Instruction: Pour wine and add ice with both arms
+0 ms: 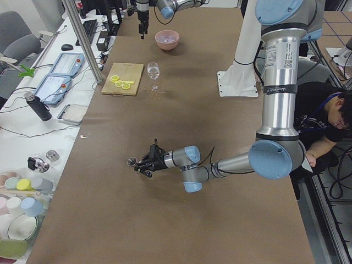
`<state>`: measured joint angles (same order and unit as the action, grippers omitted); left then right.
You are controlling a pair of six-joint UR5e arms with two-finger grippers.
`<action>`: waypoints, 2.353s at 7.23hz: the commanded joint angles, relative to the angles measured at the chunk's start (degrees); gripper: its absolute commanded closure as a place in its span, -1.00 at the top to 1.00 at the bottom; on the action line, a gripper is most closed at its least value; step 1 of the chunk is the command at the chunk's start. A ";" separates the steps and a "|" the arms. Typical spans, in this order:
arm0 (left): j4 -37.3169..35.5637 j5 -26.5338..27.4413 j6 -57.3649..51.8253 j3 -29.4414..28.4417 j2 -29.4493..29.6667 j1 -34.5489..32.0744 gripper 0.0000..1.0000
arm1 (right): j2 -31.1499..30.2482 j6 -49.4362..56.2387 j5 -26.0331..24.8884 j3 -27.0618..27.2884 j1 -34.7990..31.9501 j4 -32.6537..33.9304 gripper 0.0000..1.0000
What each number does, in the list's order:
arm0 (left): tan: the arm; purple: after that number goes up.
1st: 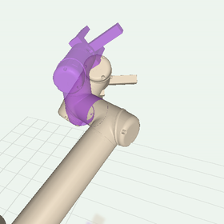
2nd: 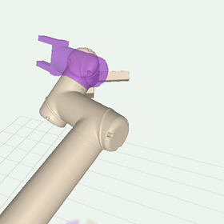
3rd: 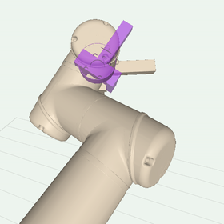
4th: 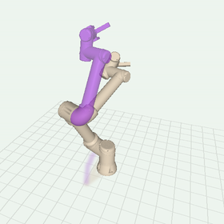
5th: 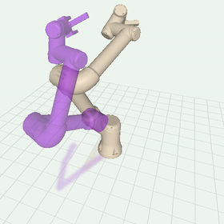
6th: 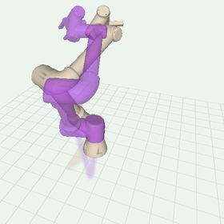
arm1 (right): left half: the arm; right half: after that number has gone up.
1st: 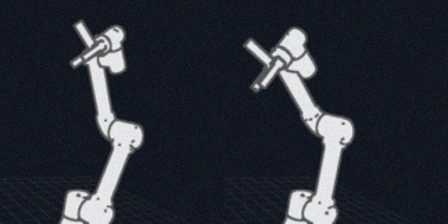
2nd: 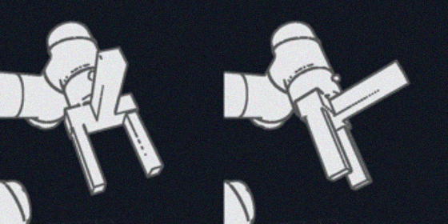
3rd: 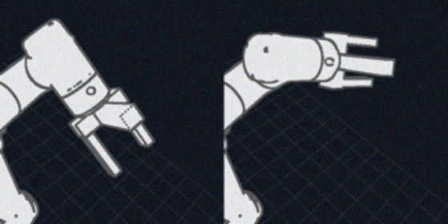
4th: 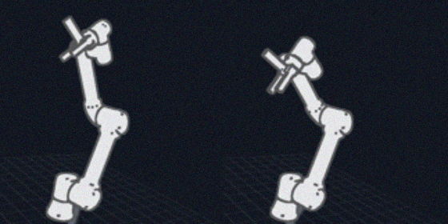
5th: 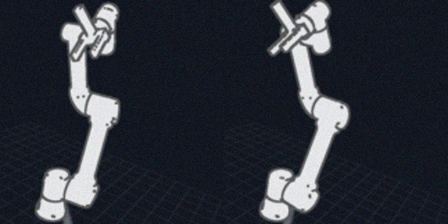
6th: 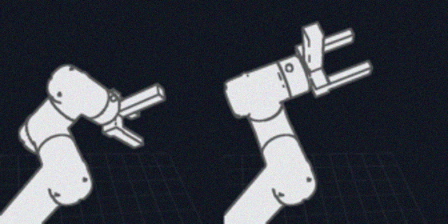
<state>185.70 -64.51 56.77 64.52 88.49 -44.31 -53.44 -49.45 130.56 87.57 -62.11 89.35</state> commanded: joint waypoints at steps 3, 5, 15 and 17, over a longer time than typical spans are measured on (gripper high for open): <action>0.19 -0.09 0.01 -0.27 0.01 0.45 -0.86 | -11.74 27.68 2.77 0.93 -12.31 5.40 1.00; 0.19 -0.09 0.01 -0.44 0.01 0.45 -0.74 | -17.71 35.00 2.77 0.58 -16.27 5.22 1.00; 1.15 -0.09 0.01 -0.89 0.19 0.98 0.86 | -24.08 49.19 2.16 -2.50 -21.82 5.05 1.00; 1.25 -0.61 -0.08 0.86 -0.95 0.98 0.89 | -23.99 49.27 2.42 -2.41 -22.09 5.05 1.00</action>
<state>186.88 -64.75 56.72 64.08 88.34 -43.29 -77.48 -0.24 132.86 85.14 -84.03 94.39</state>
